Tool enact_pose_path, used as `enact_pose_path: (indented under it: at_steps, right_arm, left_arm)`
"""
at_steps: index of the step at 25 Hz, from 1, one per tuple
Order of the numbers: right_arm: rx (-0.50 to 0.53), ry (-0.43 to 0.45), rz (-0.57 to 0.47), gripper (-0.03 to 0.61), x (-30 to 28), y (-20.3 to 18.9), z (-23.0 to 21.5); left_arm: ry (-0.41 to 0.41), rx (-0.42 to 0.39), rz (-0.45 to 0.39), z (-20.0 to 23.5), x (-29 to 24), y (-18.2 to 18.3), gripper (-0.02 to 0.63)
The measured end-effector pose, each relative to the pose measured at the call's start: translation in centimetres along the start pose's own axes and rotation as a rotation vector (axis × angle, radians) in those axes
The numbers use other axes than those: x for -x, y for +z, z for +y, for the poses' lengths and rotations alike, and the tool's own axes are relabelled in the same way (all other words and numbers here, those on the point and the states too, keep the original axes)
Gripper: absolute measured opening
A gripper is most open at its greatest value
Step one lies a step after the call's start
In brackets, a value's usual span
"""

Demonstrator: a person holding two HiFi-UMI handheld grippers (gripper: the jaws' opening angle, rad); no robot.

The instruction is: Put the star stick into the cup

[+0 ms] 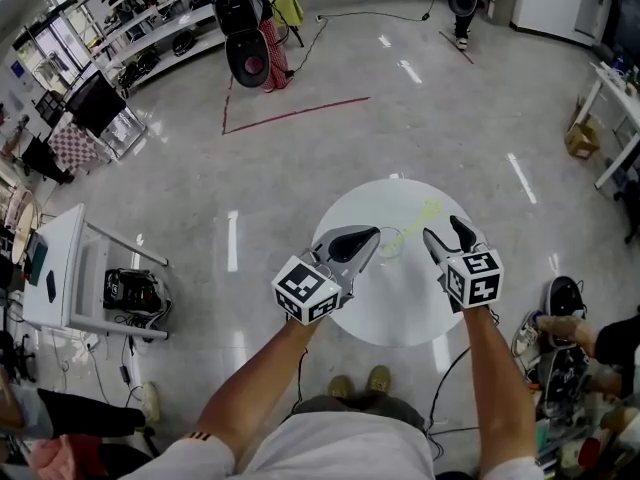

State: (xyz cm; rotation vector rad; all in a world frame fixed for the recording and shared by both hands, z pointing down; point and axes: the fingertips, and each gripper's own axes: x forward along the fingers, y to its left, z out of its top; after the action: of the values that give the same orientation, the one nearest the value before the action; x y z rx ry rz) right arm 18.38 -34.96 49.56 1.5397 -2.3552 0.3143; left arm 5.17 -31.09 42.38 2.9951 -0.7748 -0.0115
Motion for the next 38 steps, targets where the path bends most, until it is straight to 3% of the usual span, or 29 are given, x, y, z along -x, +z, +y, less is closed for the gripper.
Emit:
enact_pose_path:
  at_steps: [6,14,21,31,38]
  right_arm:
    - [0.003,0.046,-0.11,0.244,2.2,3.6,1.0]
    - [0.06,0.155,-0.283,0.126,5.7,10.4,5.5]
    - [0.106,0.246,-0.393,0.063,8.5,14.9,10.3]
    - [0.126,0.308,-0.496,0.034,12.4,18.7,13.0]
    - [0.138,0.337,-0.517,0.023,13.9,18.8,14.6]
  left_arm:
    - [-0.02,-0.014,-0.033,-1.1,-0.2,1.7,0.015]
    - [-0.034,-0.041,-0.11,-1.9,0.4,5.7,0.015]
    - [-0.064,-0.076,-0.177,-2.9,2.4,9.7,0.015]
    - [-0.08,-0.081,-0.248,-4.4,4.3,13.8,0.015]
    - [-0.097,-0.085,-0.253,-5.4,5.5,14.6,0.015]
